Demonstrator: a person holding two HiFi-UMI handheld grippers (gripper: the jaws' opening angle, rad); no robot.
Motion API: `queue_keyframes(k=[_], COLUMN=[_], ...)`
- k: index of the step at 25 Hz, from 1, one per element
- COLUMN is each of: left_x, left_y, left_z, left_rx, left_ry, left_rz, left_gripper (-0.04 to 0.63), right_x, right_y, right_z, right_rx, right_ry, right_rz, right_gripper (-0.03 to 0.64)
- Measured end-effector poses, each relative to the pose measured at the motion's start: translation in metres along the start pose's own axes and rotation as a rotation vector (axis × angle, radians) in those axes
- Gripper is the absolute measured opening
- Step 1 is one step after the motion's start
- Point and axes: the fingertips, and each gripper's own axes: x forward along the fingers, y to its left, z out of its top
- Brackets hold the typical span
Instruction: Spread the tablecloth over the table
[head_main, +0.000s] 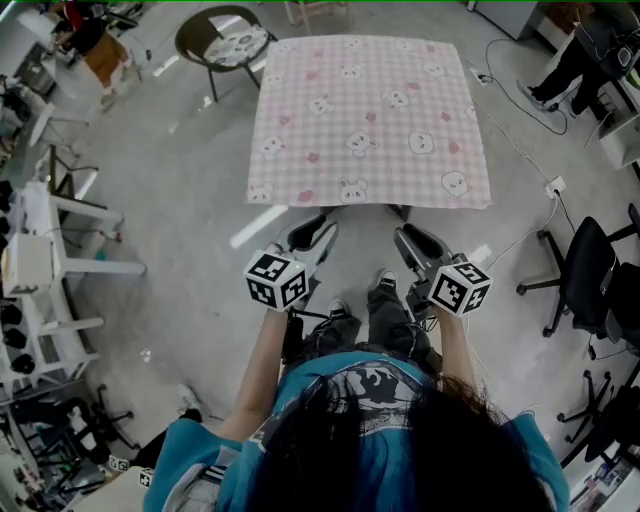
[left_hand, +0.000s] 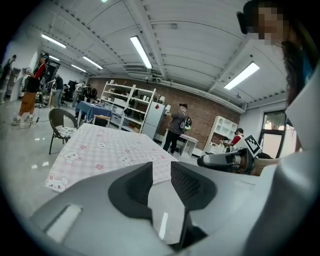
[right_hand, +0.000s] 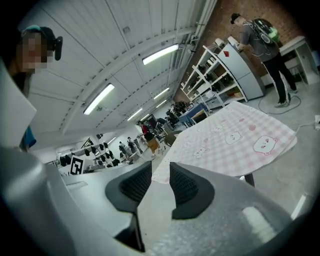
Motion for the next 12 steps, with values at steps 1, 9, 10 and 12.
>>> queue_keyframes(k=[1,9,10,12], left_x=[-0.005,-0.044,-0.046,-0.050], left_y=[-0.005,-0.045,-0.048,-0.053], left_z=[0.001,0.004,0.003,-0.001], left_rx=[0.019,0.167,0.178,0.195], left_ry=[-0.007,-0.071,-0.071,-0.067], left_rz=[-0.016,-0.140,-0.147,-0.157], left_gripper=[0.123,0.089,0.085,0.077], right_x=[-0.002,-0.018,-0.020,-0.023], right_y=[0.009,0.067,0.071,0.076], right_z=[-0.002,-0.019,-0.021,-0.026], right_rx=[-0.033,-0.190,-0.207,-0.237], right_ry=[-0.005,-0.062,-0.065,-0.067], right_rz=[0.001,0.015,0.012,0.004], right_gripper=[0.107,0.091,0.087,0.076])
